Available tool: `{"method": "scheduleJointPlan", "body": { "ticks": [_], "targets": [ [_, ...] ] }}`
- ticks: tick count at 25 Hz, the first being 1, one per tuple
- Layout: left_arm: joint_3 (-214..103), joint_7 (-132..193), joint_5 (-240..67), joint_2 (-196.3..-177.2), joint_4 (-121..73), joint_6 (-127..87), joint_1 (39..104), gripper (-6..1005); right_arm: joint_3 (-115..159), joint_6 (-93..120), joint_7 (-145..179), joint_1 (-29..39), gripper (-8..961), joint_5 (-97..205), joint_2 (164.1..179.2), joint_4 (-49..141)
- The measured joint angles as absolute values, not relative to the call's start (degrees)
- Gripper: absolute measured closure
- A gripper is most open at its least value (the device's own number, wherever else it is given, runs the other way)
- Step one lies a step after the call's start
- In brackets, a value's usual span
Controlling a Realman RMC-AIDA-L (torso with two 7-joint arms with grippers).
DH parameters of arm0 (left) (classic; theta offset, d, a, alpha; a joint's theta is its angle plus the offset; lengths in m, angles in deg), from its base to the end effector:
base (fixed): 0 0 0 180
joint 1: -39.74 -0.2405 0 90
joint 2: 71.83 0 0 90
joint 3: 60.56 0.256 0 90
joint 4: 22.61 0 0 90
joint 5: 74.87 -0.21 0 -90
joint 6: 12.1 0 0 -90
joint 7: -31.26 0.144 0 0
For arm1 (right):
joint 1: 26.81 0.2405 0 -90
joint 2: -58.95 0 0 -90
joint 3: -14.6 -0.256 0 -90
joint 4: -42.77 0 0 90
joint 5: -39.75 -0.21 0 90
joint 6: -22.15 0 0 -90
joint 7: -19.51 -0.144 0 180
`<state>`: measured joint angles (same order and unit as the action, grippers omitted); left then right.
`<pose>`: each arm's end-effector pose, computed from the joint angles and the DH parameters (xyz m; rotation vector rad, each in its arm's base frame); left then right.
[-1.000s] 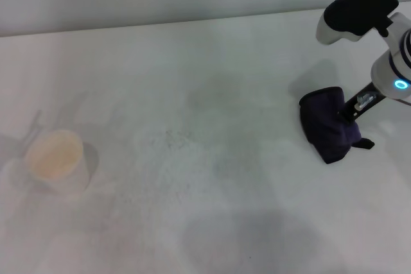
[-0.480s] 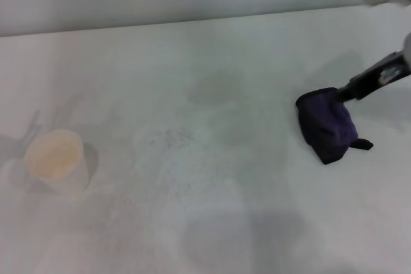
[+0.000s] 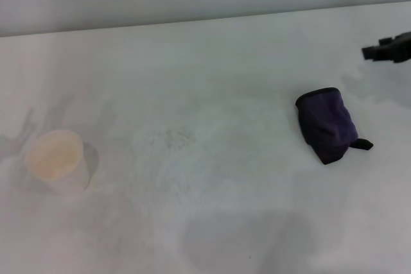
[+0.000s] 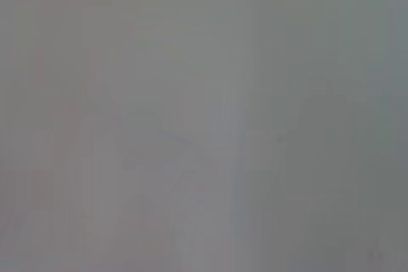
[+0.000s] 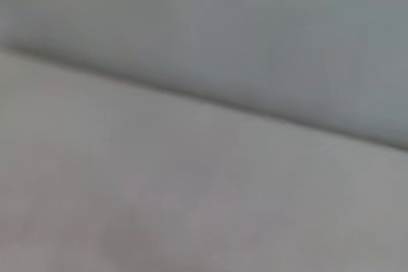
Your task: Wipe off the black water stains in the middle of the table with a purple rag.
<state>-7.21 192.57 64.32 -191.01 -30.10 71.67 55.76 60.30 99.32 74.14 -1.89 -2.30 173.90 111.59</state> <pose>-0.3481 0.2723 0.0193 -1.6545 -0.3755 -0.8013 0.3024 0.3613 0.1126 -2.2023 1.0985 0.0444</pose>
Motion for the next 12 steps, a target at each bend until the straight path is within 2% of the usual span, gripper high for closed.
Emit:
{"method": "scheduleJointPlan", "body": {
  "ticks": [7, 12],
  "targets": [
    [-7.22, 192.69, 64.60, -191.01, -29.06, 70.09, 57.33, 113, 48.03, 93.43, 88.58, -1.60, 506, -9.47, 173.17, 99.72],
    [-7.22, 192.69, 64.61, -191.01, -29.02, 69.70, 57.48, 113, 41.14, 90.13, 100.41, -3.45, 506, -20.51, 173.39, 92.02]
  ]
}}
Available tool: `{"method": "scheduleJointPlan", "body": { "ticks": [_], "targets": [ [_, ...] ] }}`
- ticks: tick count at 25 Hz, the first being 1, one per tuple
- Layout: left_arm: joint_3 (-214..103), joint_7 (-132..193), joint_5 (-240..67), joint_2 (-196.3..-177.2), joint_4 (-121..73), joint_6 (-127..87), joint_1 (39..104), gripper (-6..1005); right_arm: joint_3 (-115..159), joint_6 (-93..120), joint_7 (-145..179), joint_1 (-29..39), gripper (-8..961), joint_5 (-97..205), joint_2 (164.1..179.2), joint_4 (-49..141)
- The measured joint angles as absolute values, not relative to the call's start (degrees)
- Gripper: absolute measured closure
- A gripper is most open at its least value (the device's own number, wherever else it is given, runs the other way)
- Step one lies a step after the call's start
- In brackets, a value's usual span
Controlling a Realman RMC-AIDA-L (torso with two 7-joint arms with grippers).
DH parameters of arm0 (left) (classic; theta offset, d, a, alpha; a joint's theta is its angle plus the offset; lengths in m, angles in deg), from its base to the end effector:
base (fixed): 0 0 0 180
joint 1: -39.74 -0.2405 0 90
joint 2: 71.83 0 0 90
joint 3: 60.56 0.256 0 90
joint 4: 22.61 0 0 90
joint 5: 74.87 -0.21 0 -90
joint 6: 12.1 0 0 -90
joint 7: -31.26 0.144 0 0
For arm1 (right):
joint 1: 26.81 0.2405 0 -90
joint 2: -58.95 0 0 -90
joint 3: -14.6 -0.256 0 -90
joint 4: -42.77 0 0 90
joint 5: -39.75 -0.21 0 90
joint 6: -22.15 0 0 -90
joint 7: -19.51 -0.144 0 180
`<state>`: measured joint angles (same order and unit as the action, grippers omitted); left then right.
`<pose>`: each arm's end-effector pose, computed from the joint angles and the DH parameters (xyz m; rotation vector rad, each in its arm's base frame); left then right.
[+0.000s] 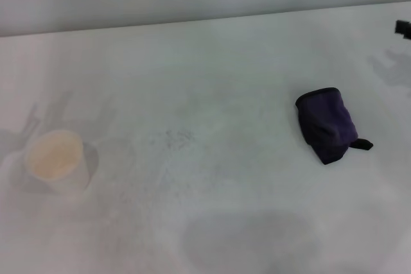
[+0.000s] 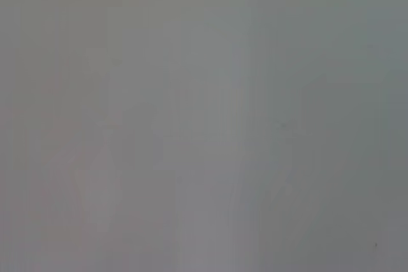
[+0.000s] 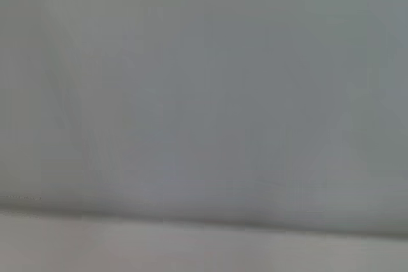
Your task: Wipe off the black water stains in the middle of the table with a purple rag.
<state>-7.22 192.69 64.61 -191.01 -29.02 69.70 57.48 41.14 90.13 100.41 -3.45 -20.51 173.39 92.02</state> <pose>-0.3464 0.2812 0.0146 -1.6658 -0.3986 -0.7895 0.3646 0.3467 0.1231 -1.9783 1.0333 0.4374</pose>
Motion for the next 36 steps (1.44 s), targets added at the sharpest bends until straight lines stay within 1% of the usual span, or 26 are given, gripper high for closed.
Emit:
{"method": "scheduleJointPlan", "body": {
  "ticks": [9, 18, 28, 36],
  "targets": [
    [-7.22, 192.69, 64.61, -191.01, -29.02, 69.09, 57.20, 113, 37.79, 82.59, 120.36, -6.09, 506, -41.00, 173.44, 77.95],
    [-7.22, 192.76, 64.61, -191.01, -29.02, 69.09, 56.83, 114, 35.31, 84.96, 145.85, -6.48, 506, -63.35, 173.53, 63.85],
    [-7.22, 192.98, 67.41, -191.18, -28.68, 69.26, 55.63, 114, 35.26, 85.24, 153.70, -5.61, 506, -66.94, 173.65, 61.77],
    [-7.22, 192.82, 70.05, -191.27, -27.35, 69.05, 56.45, 114, 35.26, 85.24, 158.82, -5.36, 506, -71.16, 173.65, 60.70]
  ]
}}
